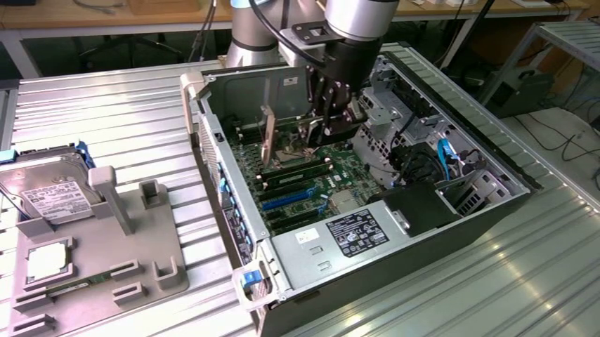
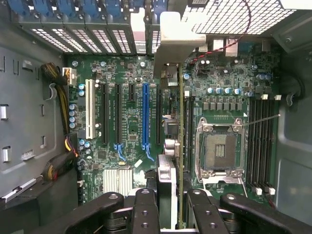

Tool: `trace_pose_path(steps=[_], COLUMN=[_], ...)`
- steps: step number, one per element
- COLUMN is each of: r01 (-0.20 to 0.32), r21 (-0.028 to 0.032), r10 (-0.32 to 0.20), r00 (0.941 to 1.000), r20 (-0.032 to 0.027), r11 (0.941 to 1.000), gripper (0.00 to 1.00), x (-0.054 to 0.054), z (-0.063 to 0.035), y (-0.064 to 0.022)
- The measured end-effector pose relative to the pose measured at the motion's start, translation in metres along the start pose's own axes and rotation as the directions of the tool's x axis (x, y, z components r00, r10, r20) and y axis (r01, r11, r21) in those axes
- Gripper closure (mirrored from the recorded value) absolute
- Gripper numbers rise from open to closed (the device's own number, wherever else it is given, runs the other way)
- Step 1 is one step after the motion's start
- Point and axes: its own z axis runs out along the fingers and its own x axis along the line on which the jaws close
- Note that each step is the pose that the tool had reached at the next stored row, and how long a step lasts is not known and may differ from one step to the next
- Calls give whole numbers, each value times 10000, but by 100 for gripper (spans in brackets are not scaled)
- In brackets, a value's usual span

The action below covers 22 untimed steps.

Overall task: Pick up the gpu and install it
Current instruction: 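Insert the gpu into the slot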

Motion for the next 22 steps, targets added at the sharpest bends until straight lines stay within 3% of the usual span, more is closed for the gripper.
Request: trace_pose_path(steps=[18,22], r01=[0,1], r21=[0,-1], r10=[0,-1], r00=[10000,10000], r20=[1,-24], r11=[10000,10000], gripper=[72,72], x=[5,6], z=[170,198], y=[-1,-2])
